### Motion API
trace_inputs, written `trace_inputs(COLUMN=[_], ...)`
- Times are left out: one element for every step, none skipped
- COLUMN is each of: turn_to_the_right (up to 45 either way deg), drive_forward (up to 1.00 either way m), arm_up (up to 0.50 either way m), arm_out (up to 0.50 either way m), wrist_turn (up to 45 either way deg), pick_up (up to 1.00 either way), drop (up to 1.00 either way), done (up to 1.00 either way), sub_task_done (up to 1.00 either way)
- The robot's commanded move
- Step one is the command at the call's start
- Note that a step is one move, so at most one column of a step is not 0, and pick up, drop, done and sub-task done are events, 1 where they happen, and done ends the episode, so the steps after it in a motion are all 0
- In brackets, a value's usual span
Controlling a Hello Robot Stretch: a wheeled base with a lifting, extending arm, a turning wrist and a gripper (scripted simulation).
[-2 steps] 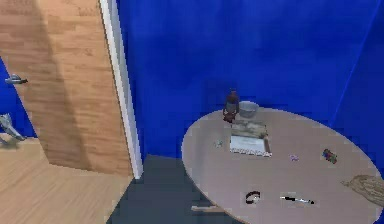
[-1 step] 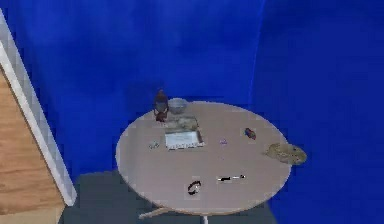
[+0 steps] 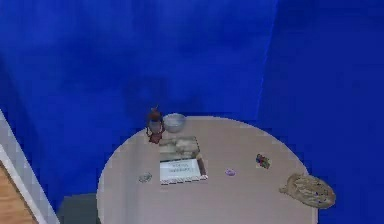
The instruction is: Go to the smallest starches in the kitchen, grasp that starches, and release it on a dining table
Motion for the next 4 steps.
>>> trace_inputs(turn_to_the_right=[-45.0,-45.0,-45.0,-39.0], drive_forward=[0.00,0.00,0.00,0.00], arm_up=[0.00,0.00,0.00,0.00], arm_out=[0.00,0.00,0.00,0.00], wrist_turn=[0.0,0.0,0.0,0.0], pick_up=[0.00,0.00,0.00,0.00], drop=[0.00,0.00,0.00,0.00], done=[0.00,0.00,0.00,0.00], sub_task_done=[0.00,0.00,0.00,0.00])
